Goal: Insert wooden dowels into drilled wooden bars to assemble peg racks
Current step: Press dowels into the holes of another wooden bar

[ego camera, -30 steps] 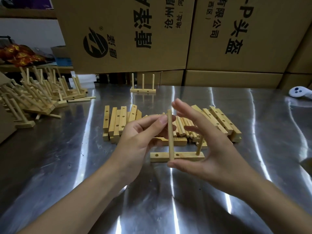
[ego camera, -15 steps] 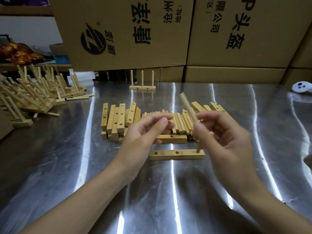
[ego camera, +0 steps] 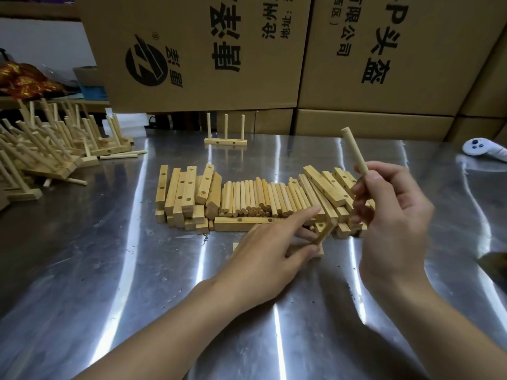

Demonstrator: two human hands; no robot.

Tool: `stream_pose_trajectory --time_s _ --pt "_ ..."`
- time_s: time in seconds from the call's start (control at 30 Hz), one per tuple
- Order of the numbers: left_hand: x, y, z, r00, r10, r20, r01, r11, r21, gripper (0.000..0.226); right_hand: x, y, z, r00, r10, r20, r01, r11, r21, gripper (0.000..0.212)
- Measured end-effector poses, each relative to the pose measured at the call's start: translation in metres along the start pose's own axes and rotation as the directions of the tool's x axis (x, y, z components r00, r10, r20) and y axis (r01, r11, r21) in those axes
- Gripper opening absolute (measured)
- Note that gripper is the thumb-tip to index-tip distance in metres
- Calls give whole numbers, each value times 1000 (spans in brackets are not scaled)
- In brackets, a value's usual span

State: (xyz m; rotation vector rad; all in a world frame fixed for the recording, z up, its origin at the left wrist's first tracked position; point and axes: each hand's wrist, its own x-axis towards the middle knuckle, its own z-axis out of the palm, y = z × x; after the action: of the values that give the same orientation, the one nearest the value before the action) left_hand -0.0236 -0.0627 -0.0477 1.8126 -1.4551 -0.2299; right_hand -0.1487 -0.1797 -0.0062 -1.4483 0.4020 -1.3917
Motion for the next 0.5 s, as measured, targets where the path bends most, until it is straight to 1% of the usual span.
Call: stream_pose_trajectory --time_s 0.07,0.13,0.23,0.3,0.5 --pt "2 0 -2 999 30 -45 -30 1000 -1 36 1 2 0 1000 11 -2 -11 1000 0 16" --pt "3 -1 -8 996 34 -77 -37 999 -39 21 2 4 0 1000 21 0 -21 1000 -7 16" --pt "7 -3 -22 990 14 -139 -34 988 -148 17 4 8 -3 999 32 2 -32 999 -24 14" --pt "7 -6 -34 985 -4 -172 -24 987 -161 16 6 8 -4 999 40 3 -40 999 -23 13" --pt "-5 -16 -49 977 -42 -211 38 999 -27 9 7 8 -7 999 19 46 -18 999 -37 10"
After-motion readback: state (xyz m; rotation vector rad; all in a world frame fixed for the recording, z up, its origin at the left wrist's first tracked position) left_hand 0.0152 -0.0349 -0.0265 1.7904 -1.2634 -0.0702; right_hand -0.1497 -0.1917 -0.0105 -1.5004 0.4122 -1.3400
